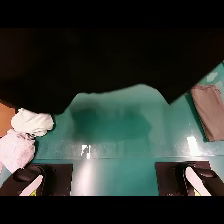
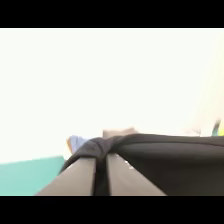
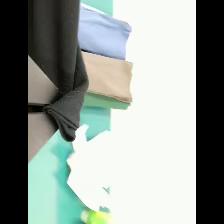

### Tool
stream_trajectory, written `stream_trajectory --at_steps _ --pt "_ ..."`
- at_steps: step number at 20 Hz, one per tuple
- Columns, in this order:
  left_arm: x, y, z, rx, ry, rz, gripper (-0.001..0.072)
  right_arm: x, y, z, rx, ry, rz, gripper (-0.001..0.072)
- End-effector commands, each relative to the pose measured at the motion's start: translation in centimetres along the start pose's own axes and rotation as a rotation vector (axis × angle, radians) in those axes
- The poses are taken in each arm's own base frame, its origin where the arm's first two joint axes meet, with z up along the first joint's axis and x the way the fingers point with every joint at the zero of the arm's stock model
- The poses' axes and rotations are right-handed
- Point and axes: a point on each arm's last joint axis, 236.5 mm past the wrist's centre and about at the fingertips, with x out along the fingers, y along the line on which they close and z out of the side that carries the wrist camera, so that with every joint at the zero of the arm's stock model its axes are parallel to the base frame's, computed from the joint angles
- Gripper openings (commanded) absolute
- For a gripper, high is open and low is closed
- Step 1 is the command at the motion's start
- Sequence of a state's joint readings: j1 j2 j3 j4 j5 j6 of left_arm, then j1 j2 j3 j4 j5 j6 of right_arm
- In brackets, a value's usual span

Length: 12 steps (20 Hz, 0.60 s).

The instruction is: Fold the shirts.

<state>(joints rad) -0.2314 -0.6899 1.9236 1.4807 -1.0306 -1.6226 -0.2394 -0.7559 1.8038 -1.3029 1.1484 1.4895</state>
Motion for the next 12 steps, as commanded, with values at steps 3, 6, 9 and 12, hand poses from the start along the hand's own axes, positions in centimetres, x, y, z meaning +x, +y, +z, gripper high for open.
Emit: stream_trajectory --at_steps 3,6,9,12 --pt "-1.5 -0.2 2.7 0.009 -0.070 -0.001 0.0028 -1.4 0.0 1.1 -0.030 0.070 -0.017 0.0017" --pt "4.8 1.3 -5.5 0.006 0.210 0.036 0.0029 3.0 -1.0 -3.7 0.006 0.272 -0.005 0.0017" --pt "11.4 3.3 -19.5 -0.004 0.627 0.070 0.0030 8.5 -2.6 -12.8 0.069 0.546 -0.003 0.0017" --pt "14.7 5.1 -34.7 -0.030 1.002 0.096 0.0030 13.0 -3.4 -23.5 0.121 0.809 0.009 0.0017"
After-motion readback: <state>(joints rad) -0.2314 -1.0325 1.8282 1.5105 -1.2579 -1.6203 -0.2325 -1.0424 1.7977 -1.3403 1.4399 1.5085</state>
